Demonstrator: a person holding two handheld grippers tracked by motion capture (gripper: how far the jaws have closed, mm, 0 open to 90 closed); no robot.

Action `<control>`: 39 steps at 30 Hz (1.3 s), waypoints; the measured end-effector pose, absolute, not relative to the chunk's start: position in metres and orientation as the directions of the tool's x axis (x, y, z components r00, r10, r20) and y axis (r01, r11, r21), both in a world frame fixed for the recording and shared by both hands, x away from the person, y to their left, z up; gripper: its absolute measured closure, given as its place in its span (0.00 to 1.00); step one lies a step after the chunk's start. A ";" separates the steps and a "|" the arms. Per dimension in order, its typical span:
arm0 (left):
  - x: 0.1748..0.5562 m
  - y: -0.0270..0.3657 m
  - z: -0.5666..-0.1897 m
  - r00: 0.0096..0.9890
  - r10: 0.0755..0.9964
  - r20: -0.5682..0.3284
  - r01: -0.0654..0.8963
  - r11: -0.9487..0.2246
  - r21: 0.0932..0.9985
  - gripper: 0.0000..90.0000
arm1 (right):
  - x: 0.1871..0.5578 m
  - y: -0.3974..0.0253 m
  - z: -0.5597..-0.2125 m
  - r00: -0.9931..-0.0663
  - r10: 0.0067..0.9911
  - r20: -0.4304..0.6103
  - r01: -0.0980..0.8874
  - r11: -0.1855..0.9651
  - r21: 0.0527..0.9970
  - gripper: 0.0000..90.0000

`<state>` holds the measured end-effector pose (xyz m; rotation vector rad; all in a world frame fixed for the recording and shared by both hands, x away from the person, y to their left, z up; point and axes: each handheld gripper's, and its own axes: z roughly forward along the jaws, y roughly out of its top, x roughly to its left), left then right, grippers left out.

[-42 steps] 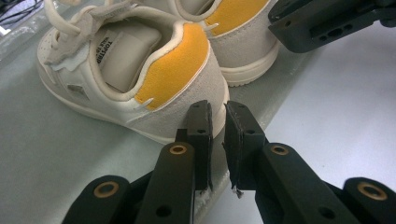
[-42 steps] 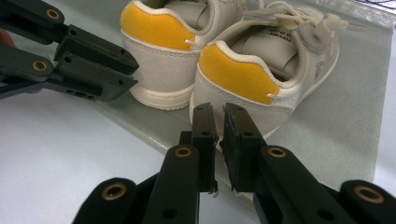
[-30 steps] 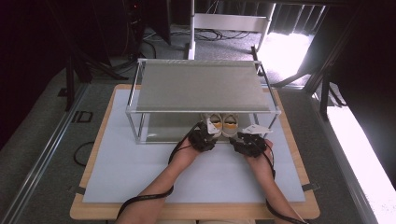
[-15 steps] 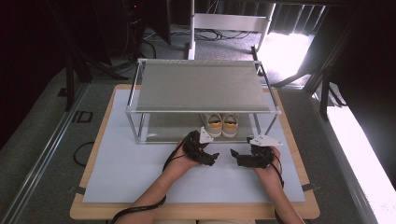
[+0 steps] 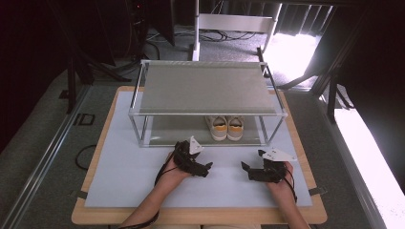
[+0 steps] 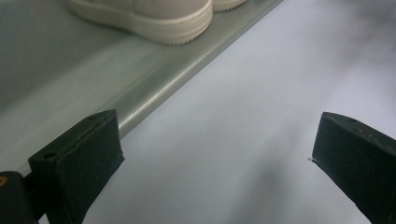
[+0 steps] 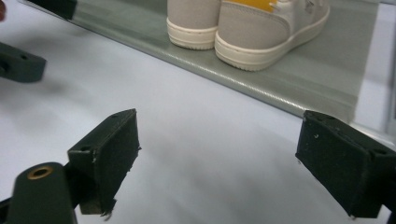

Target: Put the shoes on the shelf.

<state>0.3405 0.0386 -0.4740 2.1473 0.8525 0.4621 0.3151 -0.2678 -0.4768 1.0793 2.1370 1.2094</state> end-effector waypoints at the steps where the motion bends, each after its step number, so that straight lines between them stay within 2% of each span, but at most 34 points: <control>1: 0.339 0.041 -0.475 0.710 0.702 0.046 0.428 -0.483 0.764 0.01 | 0.313 -0.269 -0.477 -0.587 0.809 -0.021 0.405 0.315 0.858 0.14; 13: 0.323 0.065 -0.483 0.680 0.728 0.088 0.419 -0.484 0.768 0.01 | 0.303 -0.288 -0.479 -0.552 0.833 -0.031 0.409 0.303 0.861 0.14; 19: 0.318 0.078 -0.484 0.661 0.743 0.106 0.405 -0.472 0.783 0.01 | 0.301 -0.295 -0.479 -0.534 0.841 -0.084 0.396 0.337 0.854 0.14; 21: 0.316 0.081 -0.485 0.651 0.747 0.133 0.393 -0.482 0.783 0.01 | 0.301 -0.299 -0.479 -0.535 0.842 -0.072 0.393 0.323 0.861 0.14; 25: 0.314 0.089 -0.485 0.639 0.759 0.125 0.390 -0.459 0.798 0.01 | 0.300 -0.307 -0.478 -0.519 0.852 -0.069 0.396 0.311 0.864 0.14; 27: 0.312 0.094 -0.485 0.624 0.767 0.148 0.378 -0.463 0.802 0.01 | 0.300 -0.312 -0.478 -0.505 0.860 -0.077 0.392 0.308 0.867 0.14; 34: 0.310 0.113 -0.484 0.550 0.829 0.098 0.395 -0.362 0.845 0.01 | 0.302 -0.324 -0.478 -0.460 0.888 -0.024 0.409 0.236 0.882 0.14; 39: 0.307 0.114 -0.485 0.488 0.865 0.117 0.387 -0.334 0.859 0.01 | 0.303 -0.322 -0.479 -0.468 0.883 -0.034 0.416 0.254 0.873 0.14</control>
